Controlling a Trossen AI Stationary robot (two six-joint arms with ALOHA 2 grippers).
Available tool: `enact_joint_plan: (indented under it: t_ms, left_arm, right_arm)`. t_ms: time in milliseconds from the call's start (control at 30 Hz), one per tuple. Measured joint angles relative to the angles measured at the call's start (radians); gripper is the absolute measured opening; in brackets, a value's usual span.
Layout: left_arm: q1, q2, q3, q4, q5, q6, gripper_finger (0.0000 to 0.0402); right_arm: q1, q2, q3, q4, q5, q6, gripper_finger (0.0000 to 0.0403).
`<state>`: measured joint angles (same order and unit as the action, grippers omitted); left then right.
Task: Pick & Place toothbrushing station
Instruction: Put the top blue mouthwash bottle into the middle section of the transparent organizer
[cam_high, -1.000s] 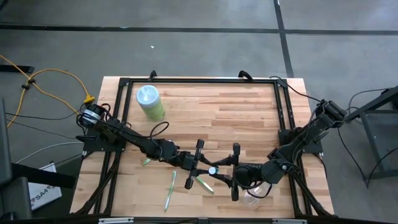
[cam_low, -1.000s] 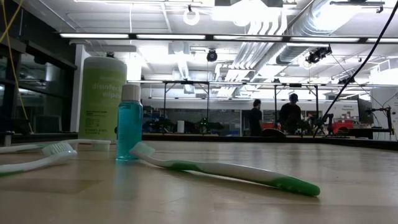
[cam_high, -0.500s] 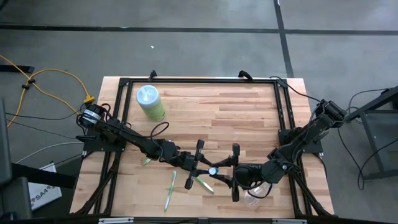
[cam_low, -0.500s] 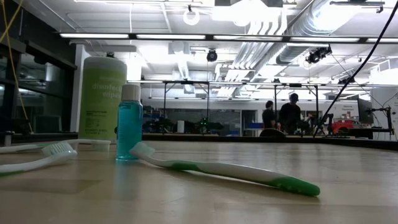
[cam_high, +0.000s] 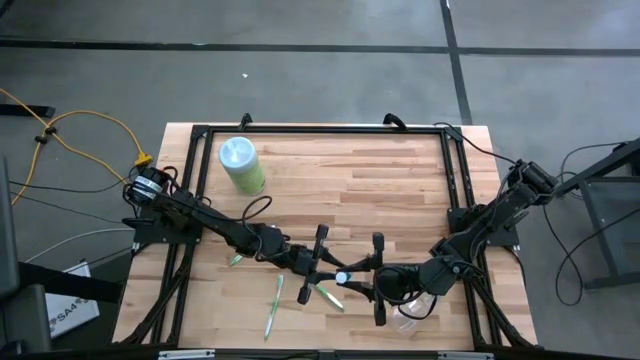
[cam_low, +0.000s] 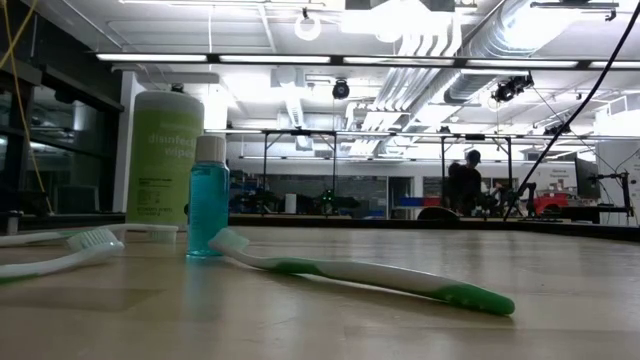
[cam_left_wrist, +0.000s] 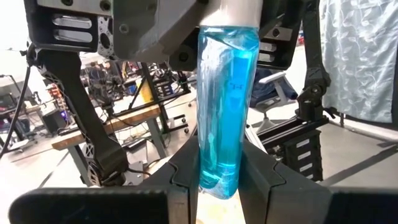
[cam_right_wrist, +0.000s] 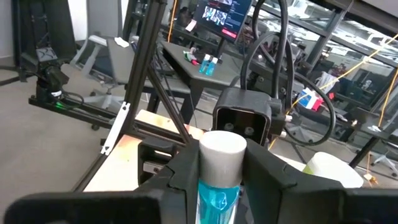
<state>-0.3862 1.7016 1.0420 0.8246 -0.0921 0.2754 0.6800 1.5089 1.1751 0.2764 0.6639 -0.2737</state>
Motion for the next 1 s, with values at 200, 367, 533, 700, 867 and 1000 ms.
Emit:
enact_joint_plan:
  t_ms: [200, 367, 533, 700, 867, 1000]
  left_arm:
    - [-0.002, 0.000, 0.000, 0.000, 0.000, 0.014, 0.0069]
    - [-0.003, 0.000, 0.000, -0.004, 0.000, 0.003, 0.0071]
    - [-0.003, 0.000, 0.000, -0.008, 0.001, -0.005, 0.0090]
    - [-0.003, 0.000, 0.000, -0.009, 0.001, -0.008, 0.0091]
    - [-0.003, 0.000, 0.000, -0.014, 0.002, -0.030, 0.0061]
    - [-0.003, 0.000, 0.000, -0.034, 0.004, -0.036, 0.0061]
  right_arm:
    - [0.000, 0.000, 0.000, -0.008, -0.007, 0.016, 0.0087]
    - [0.000, 0.000, 0.000, -0.010, -0.007, 0.036, 0.0087]
    - [0.000, 0.000, 0.000, -0.011, -0.008, 0.039, 0.0087]
    - [0.000, 0.000, 0.000, -0.011, -0.009, 0.041, 0.0087]
    - [0.000, 0.000, 0.000, -0.012, -0.001, 0.049, 0.0096]
    - [0.000, 0.000, 0.000, -0.035, 0.020, 0.087, 0.0146]
